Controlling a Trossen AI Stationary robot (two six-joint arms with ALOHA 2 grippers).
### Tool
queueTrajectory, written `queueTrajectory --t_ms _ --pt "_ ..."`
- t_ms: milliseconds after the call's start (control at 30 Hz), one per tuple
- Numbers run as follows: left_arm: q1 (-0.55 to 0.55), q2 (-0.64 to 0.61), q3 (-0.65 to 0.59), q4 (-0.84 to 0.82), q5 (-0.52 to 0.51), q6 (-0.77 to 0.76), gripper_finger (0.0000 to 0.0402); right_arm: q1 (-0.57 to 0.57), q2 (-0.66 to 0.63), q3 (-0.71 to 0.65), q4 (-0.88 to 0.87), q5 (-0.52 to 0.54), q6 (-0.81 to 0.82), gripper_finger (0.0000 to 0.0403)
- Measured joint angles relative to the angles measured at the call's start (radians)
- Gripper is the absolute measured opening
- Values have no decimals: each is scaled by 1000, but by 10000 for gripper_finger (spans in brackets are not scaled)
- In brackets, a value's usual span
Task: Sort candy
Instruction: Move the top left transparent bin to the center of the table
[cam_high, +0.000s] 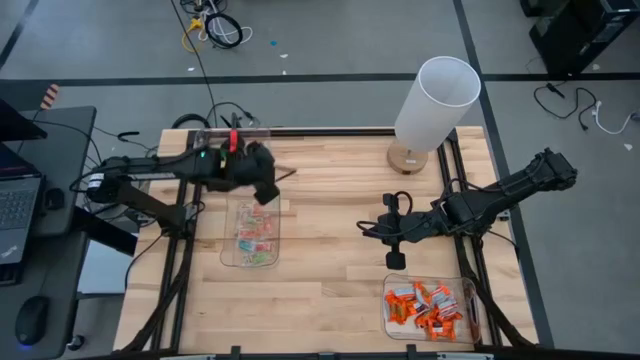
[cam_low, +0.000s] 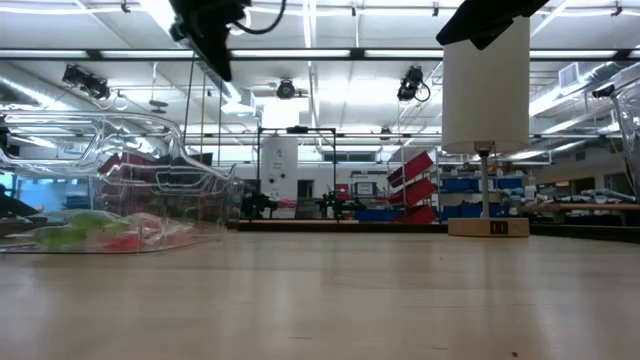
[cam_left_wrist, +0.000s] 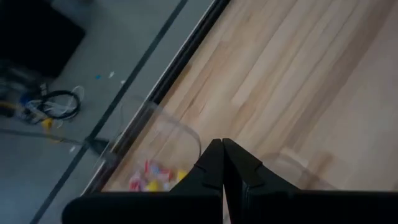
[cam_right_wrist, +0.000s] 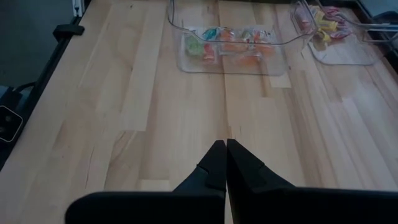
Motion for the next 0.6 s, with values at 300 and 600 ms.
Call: queueTrajectory --t_ms 300,600 --pt "269 42 -1 166 235 172 0 0 0 0 -49 0 2 0" --pt "459 97 -1 164 295 182 0 1 0 0 -57 -1 -3 0"
